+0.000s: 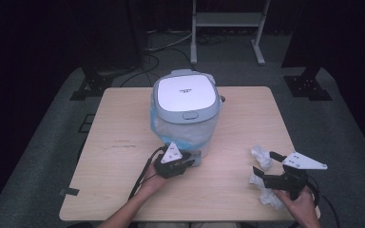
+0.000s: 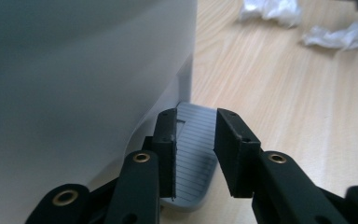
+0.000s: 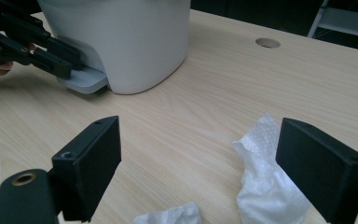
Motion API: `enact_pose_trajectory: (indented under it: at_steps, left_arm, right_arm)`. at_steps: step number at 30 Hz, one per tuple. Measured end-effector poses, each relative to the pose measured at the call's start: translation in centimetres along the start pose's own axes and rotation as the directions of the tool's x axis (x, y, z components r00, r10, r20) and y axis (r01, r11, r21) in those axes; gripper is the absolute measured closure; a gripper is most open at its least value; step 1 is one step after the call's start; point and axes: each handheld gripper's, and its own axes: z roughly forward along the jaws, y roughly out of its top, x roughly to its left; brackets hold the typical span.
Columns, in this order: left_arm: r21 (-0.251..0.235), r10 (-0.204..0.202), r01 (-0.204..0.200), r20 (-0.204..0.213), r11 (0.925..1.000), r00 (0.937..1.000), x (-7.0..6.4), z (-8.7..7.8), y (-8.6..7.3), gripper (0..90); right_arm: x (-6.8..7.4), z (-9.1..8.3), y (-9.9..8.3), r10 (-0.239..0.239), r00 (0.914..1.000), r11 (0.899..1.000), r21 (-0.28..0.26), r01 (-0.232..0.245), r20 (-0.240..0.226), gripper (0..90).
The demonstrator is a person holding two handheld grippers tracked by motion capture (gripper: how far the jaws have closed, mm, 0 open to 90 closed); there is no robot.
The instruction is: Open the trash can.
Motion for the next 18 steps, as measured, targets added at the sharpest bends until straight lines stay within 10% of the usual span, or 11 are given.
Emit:
enact_pose_trajectory:
  at_steps: [18]
  left_arm:
    - [-0.004, -0.009, 0.009, -0.027, 1.0000, 0.9996, 0.30, 0.75, -0.61, 75.9]
  right_arm:
    - [-0.65, 0.20, -0.03, -0.012, 0.9989, 0.997, 0.072, 0.015, -0.045, 12.8]
